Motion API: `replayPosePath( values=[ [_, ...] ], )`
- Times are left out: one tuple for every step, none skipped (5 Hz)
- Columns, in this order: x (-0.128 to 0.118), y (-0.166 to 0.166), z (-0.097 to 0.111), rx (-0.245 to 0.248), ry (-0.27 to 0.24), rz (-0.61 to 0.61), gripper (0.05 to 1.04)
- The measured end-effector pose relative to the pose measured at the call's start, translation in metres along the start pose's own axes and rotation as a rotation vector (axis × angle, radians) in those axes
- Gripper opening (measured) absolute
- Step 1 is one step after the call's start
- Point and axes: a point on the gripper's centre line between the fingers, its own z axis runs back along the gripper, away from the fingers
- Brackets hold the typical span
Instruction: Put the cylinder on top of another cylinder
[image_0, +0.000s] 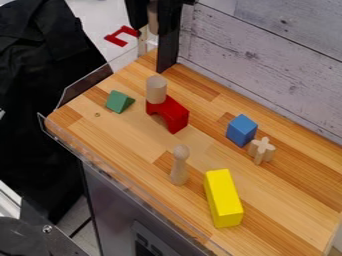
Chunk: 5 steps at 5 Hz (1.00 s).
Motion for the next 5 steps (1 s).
replayPosePath(
  values=[
    [0.007, 0.003, -0.012, 0.005, 0.041, -0.003, 0.531],
    [0.011, 0.005, -0.020, 0.004, 0.069, -0.009, 0.531],
    [0.012, 0.006, -0.030, 0.000, 0.101, -0.011, 0.530],
    [0.012, 0.006, -0.035, -0.002, 0.114, -0.008, 0.530],
    [0.012, 0.010, -0.039, -0.009, 0.129, 0.011, 0.530]
  ],
)
